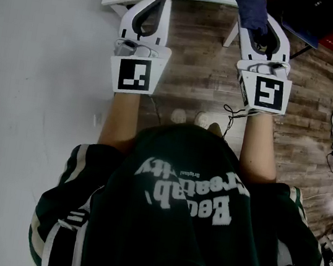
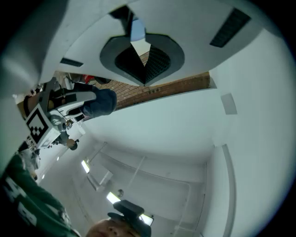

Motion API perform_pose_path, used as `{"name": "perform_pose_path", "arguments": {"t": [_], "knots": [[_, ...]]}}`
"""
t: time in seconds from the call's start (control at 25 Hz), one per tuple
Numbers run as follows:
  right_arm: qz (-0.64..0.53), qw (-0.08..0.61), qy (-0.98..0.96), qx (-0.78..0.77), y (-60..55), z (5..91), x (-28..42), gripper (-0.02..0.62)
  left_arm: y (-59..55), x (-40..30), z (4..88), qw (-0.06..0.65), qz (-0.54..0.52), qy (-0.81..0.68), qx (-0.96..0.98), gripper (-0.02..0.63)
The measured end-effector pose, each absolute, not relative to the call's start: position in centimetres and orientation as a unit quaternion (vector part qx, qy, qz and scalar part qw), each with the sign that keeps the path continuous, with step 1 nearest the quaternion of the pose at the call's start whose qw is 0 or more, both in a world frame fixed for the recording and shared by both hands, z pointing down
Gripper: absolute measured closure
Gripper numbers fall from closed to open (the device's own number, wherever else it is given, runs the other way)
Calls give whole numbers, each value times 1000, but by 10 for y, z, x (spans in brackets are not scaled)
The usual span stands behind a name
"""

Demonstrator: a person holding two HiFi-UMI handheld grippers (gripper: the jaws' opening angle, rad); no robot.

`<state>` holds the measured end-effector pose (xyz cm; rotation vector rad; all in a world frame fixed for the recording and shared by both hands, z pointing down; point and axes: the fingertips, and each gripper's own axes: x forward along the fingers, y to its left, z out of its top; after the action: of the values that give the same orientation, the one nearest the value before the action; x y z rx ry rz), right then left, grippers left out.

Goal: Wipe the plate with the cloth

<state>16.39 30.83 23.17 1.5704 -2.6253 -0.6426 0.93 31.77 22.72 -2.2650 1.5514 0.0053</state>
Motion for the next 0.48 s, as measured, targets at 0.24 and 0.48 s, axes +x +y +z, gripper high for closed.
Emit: {"name": "perform_pose_path", "arguments": {"t": [0.24, 0.48], "knots": [[-205, 5, -839, 504, 312, 230, 166, 474, 321, 10, 224, 198, 5, 552, -810, 604], [-204, 6, -840, 502, 318, 231, 171, 474, 328, 13, 223, 197, 5, 554, -809, 604]]}}
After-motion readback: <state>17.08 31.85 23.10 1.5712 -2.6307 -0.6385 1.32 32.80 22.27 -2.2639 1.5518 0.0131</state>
